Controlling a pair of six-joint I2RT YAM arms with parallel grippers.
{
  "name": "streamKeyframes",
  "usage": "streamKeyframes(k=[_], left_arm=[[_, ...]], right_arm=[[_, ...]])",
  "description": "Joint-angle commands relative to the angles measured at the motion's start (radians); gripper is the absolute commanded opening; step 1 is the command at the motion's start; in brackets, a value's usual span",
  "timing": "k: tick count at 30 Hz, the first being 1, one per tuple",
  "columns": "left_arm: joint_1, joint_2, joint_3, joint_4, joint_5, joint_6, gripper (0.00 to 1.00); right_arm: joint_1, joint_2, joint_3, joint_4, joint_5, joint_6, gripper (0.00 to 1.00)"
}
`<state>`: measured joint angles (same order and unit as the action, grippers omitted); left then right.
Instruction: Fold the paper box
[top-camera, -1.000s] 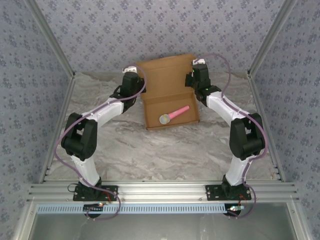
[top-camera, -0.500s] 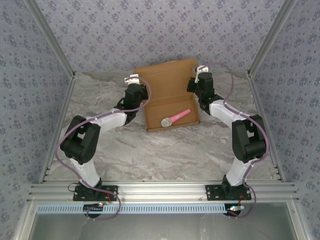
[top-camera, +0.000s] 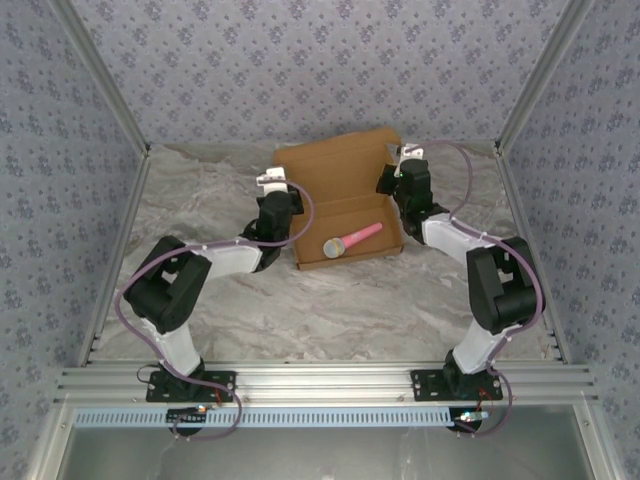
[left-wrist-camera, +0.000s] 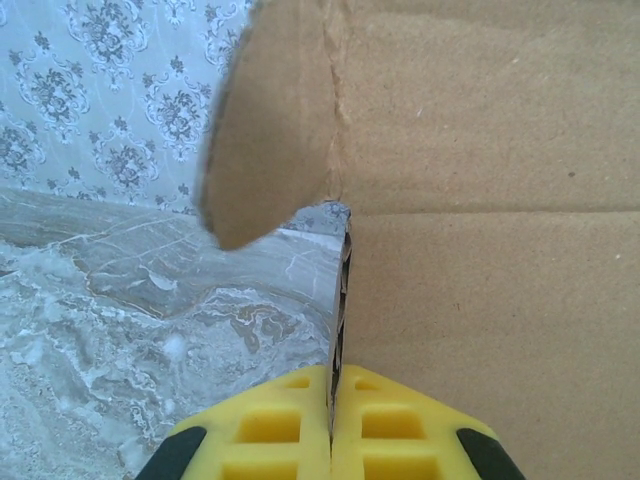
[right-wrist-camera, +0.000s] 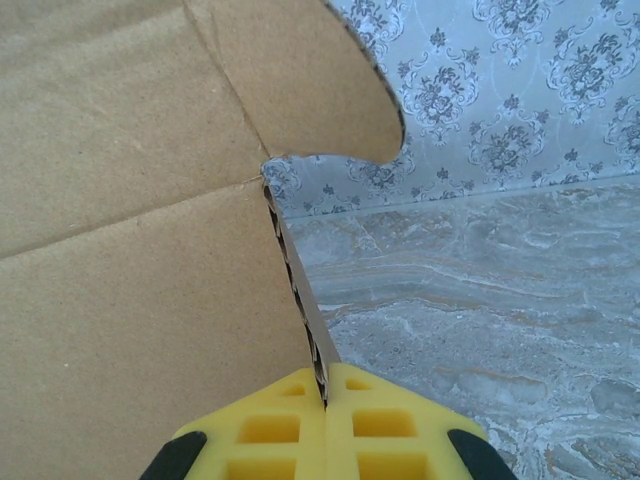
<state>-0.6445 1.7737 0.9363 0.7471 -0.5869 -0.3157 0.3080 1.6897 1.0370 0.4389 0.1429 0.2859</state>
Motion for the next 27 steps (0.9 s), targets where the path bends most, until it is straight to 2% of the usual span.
streamKeyframes(k=[1,10,27], left_arm=[[-0.028,-0.014,-0.016,0.110,-0.019,0.049,0.00],[-0.060,0.003,-0.054,0.179,-0.049,0.085,0.00],[-0.092,0.013,-0.113,0.259,-0.077,0.106,0.00]], right_arm=[[0.016,-0.056,-0.029,0.006,-0.004,0.026,0.06],[0.024,-0.093,-0.090,-0.029,-0.009,-0.013,0.07],[0.037,-0.130,-0.142,-0.203,0.031,0.055,0.09]])
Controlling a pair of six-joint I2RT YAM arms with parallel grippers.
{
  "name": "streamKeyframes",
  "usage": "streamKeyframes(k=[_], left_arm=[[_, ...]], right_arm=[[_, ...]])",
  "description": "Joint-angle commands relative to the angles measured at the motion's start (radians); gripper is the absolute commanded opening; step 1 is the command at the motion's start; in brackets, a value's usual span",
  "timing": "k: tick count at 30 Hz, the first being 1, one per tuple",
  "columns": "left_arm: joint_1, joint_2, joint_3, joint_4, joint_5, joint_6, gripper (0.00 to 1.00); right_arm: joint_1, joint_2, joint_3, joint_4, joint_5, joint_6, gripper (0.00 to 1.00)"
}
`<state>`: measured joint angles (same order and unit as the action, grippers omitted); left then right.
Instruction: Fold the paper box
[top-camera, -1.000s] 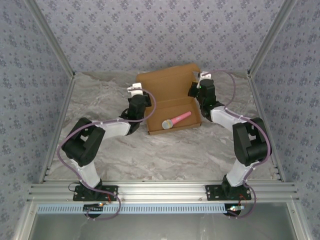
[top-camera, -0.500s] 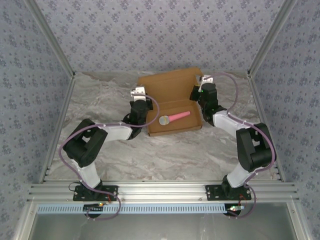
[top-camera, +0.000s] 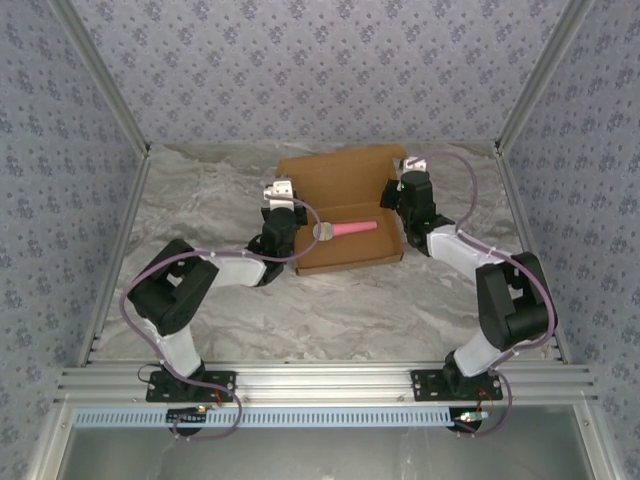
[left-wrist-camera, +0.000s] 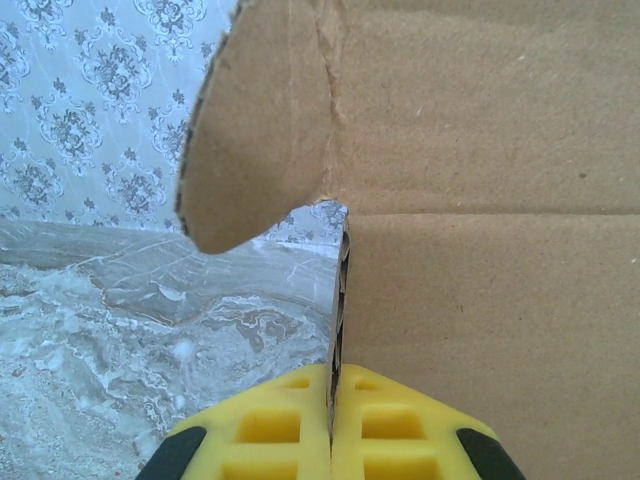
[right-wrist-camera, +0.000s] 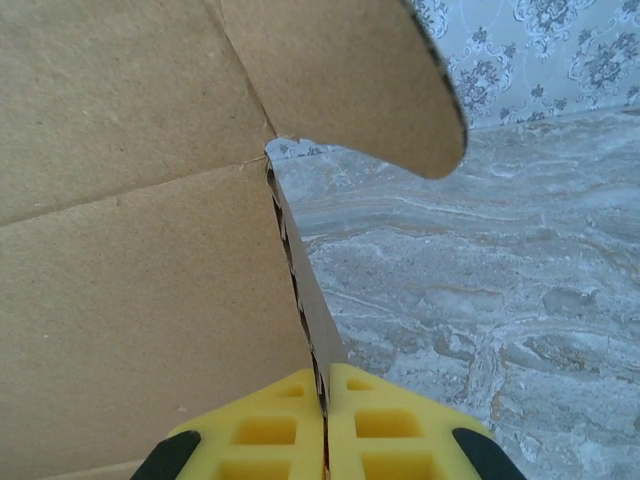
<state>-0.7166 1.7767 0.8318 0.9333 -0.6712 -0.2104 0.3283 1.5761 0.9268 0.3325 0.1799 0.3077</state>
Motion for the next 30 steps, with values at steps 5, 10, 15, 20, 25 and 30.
streamKeyframes(k=[5,10,15,20,25,30], left_arm=[[-0.037,0.007,-0.034,0.097,-0.010,0.003,0.00],[-0.051,0.004,-0.066,0.122,-0.024,0.002,0.00],[-0.066,-0.005,-0.093,0.144,-0.039,0.024,0.03],[-0.079,-0.013,-0.118,0.157,-0.050,0.035,0.06],[-0.089,-0.019,-0.134,0.162,-0.060,0.038,0.09],[-0.094,-0.027,-0.138,0.164,-0.062,0.040,0.11]], right_arm=[[0.019,-0.039,-0.067,-0.099,-0.005,0.052,0.09],[0.025,-0.059,-0.105,-0.094,-0.001,0.078,0.09],[0.029,-0.087,-0.153,-0.071,0.012,0.083,0.09],[0.030,-0.113,-0.198,-0.037,0.015,0.081,0.09],[0.033,-0.139,-0.224,-0.025,0.021,0.074,0.10],[0.037,-0.160,-0.237,-0.016,0.034,0.063,0.10]])
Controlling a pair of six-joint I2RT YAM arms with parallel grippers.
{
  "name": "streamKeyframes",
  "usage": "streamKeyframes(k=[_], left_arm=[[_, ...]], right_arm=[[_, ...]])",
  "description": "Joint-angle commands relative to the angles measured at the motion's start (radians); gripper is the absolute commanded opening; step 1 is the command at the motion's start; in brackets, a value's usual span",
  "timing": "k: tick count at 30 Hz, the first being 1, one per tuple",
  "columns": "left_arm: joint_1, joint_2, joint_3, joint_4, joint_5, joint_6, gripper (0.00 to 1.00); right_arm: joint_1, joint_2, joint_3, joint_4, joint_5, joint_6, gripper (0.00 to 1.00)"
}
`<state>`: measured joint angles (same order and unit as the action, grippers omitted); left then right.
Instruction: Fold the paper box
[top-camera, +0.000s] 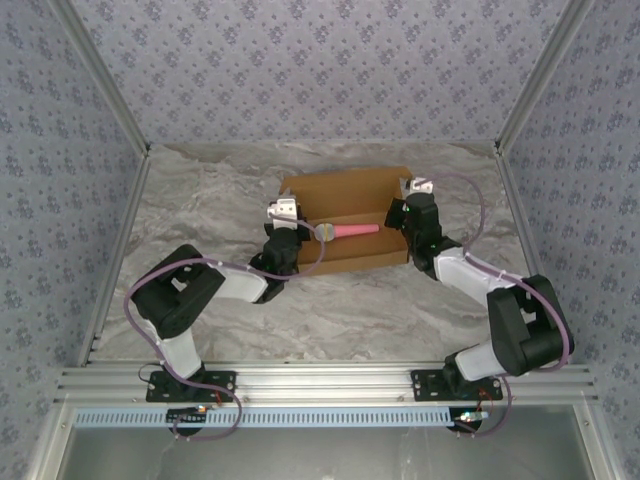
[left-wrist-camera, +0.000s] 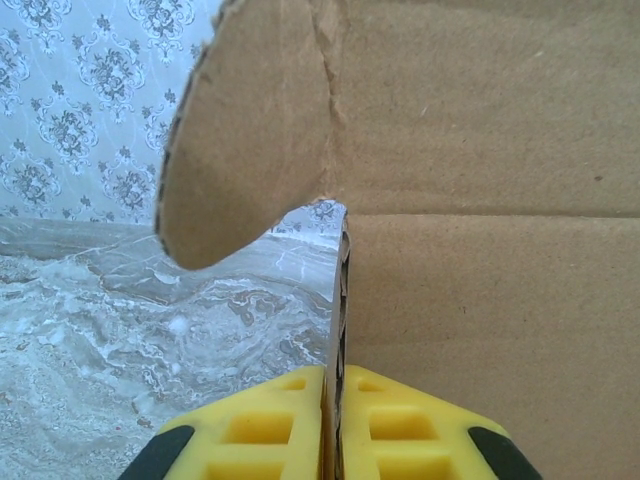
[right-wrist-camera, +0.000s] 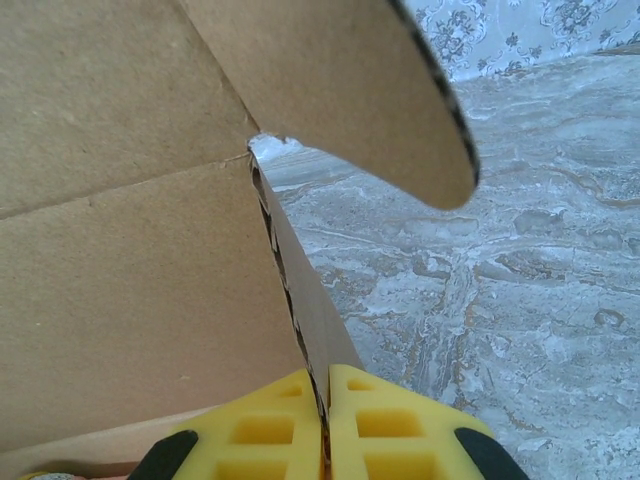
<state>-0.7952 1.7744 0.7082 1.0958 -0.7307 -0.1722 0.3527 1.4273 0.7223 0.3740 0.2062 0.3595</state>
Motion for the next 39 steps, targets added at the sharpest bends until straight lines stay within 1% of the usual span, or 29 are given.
streamKeyframes(k=[1,4,8,14,17,25,30,34,39], left_arm=[[-0.016,-0.027,-0.016,-0.002,-0.003,0.002,0.11],[-0.019,-0.043,-0.010,-0.023,-0.004,-0.007,0.13],[-0.018,-0.081,0.013,-0.112,-0.009,-0.052,0.15],[-0.018,-0.120,0.033,-0.230,-0.014,-0.164,0.15],[-0.018,-0.128,0.046,-0.272,-0.013,-0.220,0.11],[-0.020,-0.134,0.064,-0.320,-0.013,-0.307,0.04],[-0.034,-0.134,0.046,-0.307,-0.030,-0.305,0.01],[-0.040,-0.132,0.006,-0.260,-0.029,-0.283,0.00],[-0.041,-0.138,-0.034,-0.241,-0.035,-0.259,0.00]], right_arm=[[0.013,-0.014,-0.036,-0.053,0.011,0.010,0.10],[0.018,-0.018,-0.038,-0.045,0.021,0.008,0.09],[0.024,-0.021,-0.040,-0.034,0.037,0.004,0.09],[0.052,-0.021,-0.054,-0.011,0.075,0.010,0.08],[0.065,-0.025,-0.067,0.010,0.095,0.030,0.08],[0.110,-0.029,-0.090,0.047,0.159,0.067,0.08],[0.121,-0.029,-0.095,0.053,0.172,0.070,0.08],[0.120,-0.035,-0.105,0.059,0.175,0.055,0.09],[0.121,-0.061,-0.106,0.037,0.179,0.037,0.10]])
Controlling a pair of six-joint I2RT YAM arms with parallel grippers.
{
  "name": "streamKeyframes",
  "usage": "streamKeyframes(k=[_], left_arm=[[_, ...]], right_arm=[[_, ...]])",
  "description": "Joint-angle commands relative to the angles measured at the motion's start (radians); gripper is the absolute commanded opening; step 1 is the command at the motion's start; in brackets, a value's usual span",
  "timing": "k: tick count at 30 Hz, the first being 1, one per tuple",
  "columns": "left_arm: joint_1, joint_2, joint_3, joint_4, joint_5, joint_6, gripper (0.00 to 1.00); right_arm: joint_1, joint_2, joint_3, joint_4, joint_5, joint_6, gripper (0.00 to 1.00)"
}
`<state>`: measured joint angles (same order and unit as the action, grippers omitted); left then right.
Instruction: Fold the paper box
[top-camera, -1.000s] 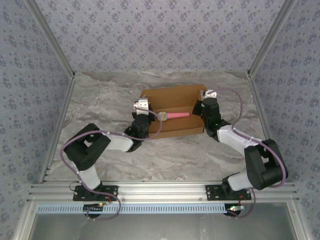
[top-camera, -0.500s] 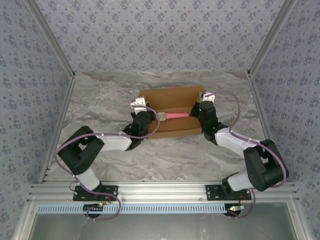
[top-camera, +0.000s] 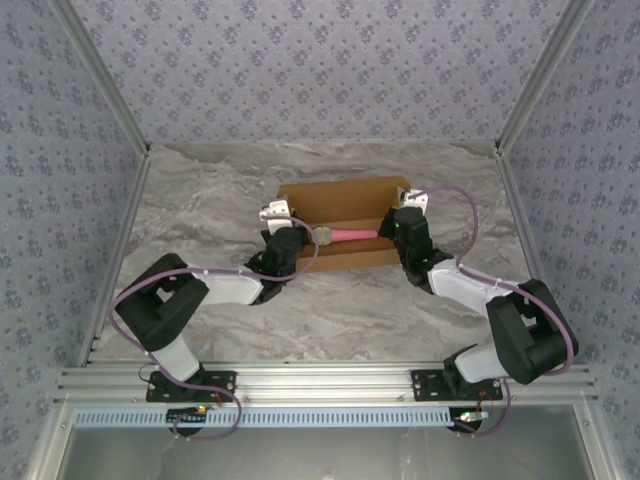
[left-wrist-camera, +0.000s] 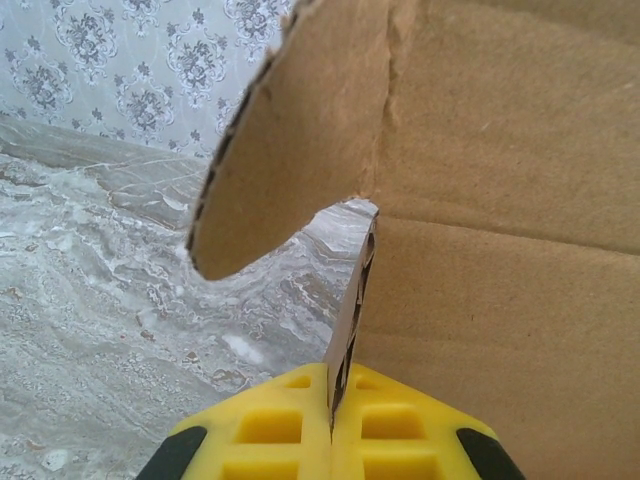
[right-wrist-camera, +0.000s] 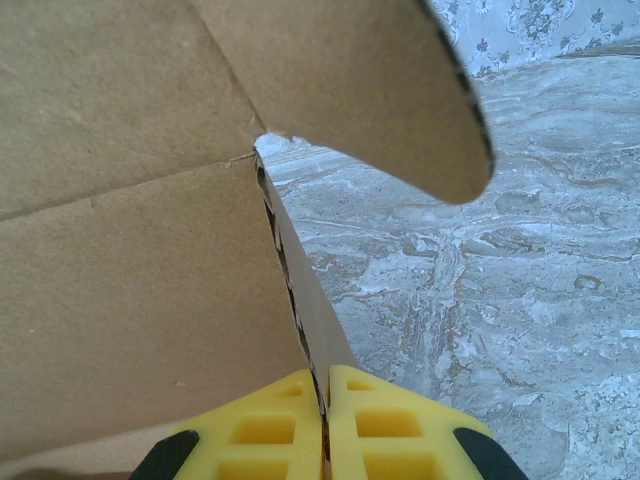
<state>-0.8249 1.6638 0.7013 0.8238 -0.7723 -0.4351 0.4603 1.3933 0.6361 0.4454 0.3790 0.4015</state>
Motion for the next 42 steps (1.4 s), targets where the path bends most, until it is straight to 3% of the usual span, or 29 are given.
streamKeyframes(k=[1,6,42], left_arm=[[-0.011,-0.030,-0.032,0.032,0.004,0.007,0.00],[-0.013,-0.040,-0.047,0.035,0.014,0.022,0.01],[-0.013,-0.315,-0.086,-0.181,0.056,0.022,0.39]], right_arm=[[0.014,-0.032,-0.022,-0.039,0.008,-0.007,0.10],[0.013,-0.056,-0.031,-0.048,0.015,-0.013,0.10],[0.018,-0.088,-0.077,0.004,0.011,-0.051,0.07]])
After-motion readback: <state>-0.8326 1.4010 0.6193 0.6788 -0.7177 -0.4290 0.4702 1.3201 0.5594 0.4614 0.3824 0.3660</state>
